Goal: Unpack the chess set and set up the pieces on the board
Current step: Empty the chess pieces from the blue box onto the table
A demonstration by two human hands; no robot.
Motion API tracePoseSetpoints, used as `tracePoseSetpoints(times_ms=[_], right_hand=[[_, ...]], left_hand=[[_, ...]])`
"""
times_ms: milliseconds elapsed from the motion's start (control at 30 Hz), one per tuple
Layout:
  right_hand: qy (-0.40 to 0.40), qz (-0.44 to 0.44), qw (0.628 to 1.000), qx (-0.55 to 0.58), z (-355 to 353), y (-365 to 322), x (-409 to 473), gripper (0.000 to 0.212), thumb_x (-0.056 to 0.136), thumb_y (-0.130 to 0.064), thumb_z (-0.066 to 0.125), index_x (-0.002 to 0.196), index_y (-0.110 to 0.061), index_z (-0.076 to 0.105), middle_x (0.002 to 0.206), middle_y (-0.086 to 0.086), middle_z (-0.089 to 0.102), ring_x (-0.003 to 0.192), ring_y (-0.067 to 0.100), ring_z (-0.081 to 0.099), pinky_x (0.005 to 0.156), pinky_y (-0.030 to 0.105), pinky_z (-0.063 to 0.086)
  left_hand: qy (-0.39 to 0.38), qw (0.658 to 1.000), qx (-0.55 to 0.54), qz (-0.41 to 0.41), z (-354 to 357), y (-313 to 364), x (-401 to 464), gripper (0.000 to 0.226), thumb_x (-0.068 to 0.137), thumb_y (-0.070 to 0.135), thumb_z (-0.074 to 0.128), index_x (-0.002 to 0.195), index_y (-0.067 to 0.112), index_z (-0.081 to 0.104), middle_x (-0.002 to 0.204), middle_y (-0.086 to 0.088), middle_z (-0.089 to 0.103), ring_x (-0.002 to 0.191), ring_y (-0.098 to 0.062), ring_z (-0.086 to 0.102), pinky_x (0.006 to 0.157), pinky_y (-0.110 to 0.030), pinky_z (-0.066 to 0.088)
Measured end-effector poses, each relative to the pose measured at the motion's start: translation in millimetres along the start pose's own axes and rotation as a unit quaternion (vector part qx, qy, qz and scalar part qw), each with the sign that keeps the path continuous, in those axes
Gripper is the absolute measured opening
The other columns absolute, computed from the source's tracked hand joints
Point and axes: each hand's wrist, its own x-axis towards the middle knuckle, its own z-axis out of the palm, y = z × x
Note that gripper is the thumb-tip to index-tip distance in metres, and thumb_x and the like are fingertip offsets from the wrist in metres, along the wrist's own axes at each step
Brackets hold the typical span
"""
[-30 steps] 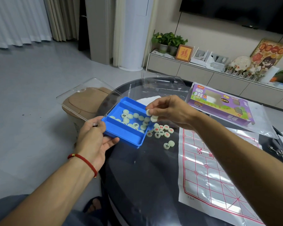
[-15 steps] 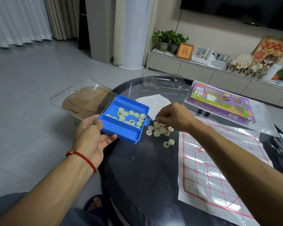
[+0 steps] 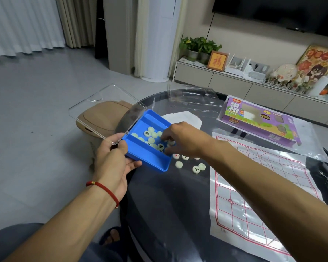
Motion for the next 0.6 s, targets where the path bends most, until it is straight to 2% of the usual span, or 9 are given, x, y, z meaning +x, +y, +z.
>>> tracePoseSetpoints(times_ms=[100,167,267,333,433,600], right_hand=[[0.032,-0.016,0.999,0.025,-6,-5,1,0.036,0.085,-0.027,0.074,0.121,-0.024,0.070,0.110,0.000,0.069,0.099,0.019,0.060,0.076,0.026,0.044],[0.038,-0.018,0.999,0.014,-12,-4,2,0.040,0.084,-0.030,0.076,0.123,-0.024,0.069,0.108,-0.002,0.067,0.098,0.018,0.059,0.077,0.026,0.043],[0.004,0.005,1.000,-0.007,-18,-4,4,0.049,0.084,-0.037,0.076,0.129,-0.024,0.064,0.114,-0.003,0.066,0.102,0.019,0.058,0.085,0.033,0.051],[-0.013,0.008,1.000,-0.006,-18,-5,4,0.049,0.085,-0.036,0.076,0.130,-0.023,0.062,0.116,-0.002,0.065,0.103,0.020,0.058,0.084,0.033,0.052],[-0.028,0.004,1.000,-0.002,-19,-5,6,0.048,0.084,-0.037,0.078,0.127,-0.024,0.062,0.114,-0.004,0.065,0.099,0.018,0.058,0.081,0.030,0.050],[-0.065,0.030,0.997,0.037,-23,0,10,0.046,0.077,-0.038,0.085,0.117,-0.031,0.063,0.105,-0.009,0.063,0.095,0.016,0.060,0.081,0.032,0.055]], left_hand=[[0.010,1.000,-0.012,-0.001,-3,2,2,0.022,0.105,0.012,0.048,0.124,0.016,0.057,0.108,-0.009,0.070,0.087,-0.030,0.072,0.057,-0.033,0.056],[0.010,1.000,-0.021,-0.006,-3,4,3,0.021,0.105,0.013,0.047,0.123,0.017,0.057,0.110,-0.010,0.070,0.087,-0.030,0.072,0.057,-0.033,0.056],[0.015,1.000,-0.024,0.005,-2,2,1,0.021,0.105,0.013,0.048,0.122,0.018,0.058,0.112,-0.010,0.070,0.088,-0.030,0.072,0.057,-0.034,0.055],[0.020,0.999,-0.026,0.009,-1,0,0,0.020,0.104,0.014,0.049,0.122,0.018,0.059,0.113,-0.010,0.071,0.089,-0.031,0.073,0.056,-0.033,0.054],[0.022,0.999,-0.027,0.005,-2,-1,0,0.021,0.104,0.015,0.050,0.123,0.017,0.059,0.113,-0.011,0.070,0.093,-0.032,0.072,0.056,-0.032,0.054],[0.010,1.000,-0.025,-0.004,-1,-1,-4,0.023,0.104,0.014,0.049,0.125,0.014,0.058,0.112,-0.012,0.071,0.091,-0.032,0.072,0.053,-0.031,0.055]])
